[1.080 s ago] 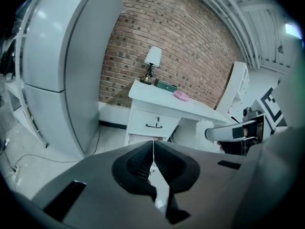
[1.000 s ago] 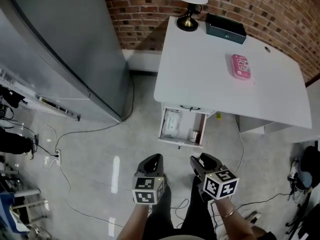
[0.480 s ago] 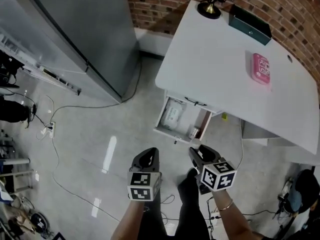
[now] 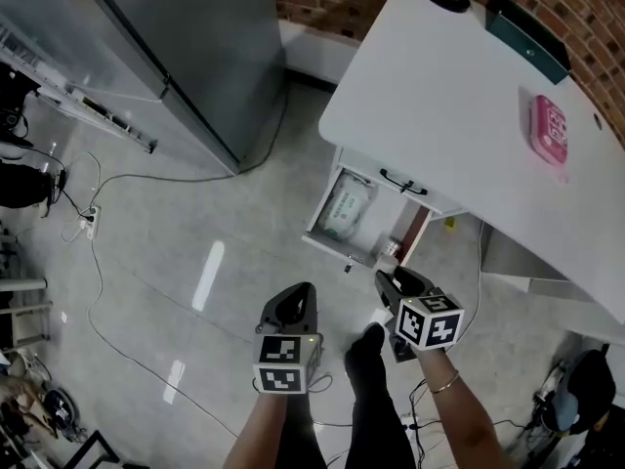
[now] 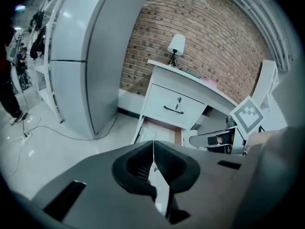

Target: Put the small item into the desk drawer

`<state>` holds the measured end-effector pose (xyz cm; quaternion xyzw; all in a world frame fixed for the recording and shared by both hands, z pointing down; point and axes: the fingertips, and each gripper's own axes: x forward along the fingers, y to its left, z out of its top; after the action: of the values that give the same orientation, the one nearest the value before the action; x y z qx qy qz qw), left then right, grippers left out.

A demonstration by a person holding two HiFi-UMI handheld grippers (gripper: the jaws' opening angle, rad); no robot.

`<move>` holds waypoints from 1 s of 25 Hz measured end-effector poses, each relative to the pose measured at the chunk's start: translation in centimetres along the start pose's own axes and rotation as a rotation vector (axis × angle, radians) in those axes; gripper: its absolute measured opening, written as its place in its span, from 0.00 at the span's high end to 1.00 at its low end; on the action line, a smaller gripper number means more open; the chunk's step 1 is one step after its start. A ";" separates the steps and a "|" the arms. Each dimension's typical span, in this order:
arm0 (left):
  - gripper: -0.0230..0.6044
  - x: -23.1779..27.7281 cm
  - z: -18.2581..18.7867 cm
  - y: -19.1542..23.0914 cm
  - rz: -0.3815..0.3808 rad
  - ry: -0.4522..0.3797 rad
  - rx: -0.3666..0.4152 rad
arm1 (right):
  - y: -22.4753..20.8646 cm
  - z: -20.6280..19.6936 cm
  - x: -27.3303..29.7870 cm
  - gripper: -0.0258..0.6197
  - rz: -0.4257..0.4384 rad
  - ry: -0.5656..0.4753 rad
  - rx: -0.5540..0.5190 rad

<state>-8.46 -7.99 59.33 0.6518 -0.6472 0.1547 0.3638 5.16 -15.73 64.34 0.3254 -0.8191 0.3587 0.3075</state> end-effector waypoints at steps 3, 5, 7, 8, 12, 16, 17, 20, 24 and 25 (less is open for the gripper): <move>0.92 1.1 -1.1 1.5 0.021 0.000 -0.015 | -1.1 -0.3 2.4 0.72 -0.006 0.024 -0.033; 0.92 1.8 -1.7 2.4 0.034 -0.006 -0.040 | -1.8 -0.4 3.9 0.72 -0.011 0.044 -0.057; 0.92 2.3 -2.4 3.3 0.052 -0.005 -0.069 | -2.5 -0.6 5.4 0.72 -0.013 0.065 -0.080; 0.92 2.6 -2.7 3.7 0.060 -0.007 -0.082 | -2.8 -0.6 6.1 0.72 -0.014 0.076 -0.091; 0.92 3.5 -3.9 4.6 0.084 -0.019 -0.131 | -4.4 -0.8 8.9 0.72 -0.041 0.117 -0.143; 0.92 4.0 -4.6 5.1 0.105 -0.038 -0.186 | -6.2 -1.3 11.7 0.72 -0.076 0.174 -0.200; 0.92 4.1 -4.9 5.3 0.114 -0.041 -0.195 | -6.5 -1.6 12.4 0.72 -0.082 0.192 -0.215; 0.92 4.1 -5.4 5.8 0.139 -0.049 -0.224 | -7.3 -2.2 14.4 0.72 -0.097 0.239 -0.247; 0.92 4.1 -6.1 6.8 0.168 -0.062 -0.262 | -8.0 -2.4 16.9 0.72 -0.128 0.277 -0.298; 0.92 4.2 -6.3 7.0 0.175 -0.066 -0.270 | -8.2 -2.6 17.6 0.72 -0.132 0.287 -0.309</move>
<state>-13.01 -6.08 68.40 0.5429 -0.7279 0.0759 0.4119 1.52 -23.52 81.92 0.2727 -0.7891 0.2508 0.4899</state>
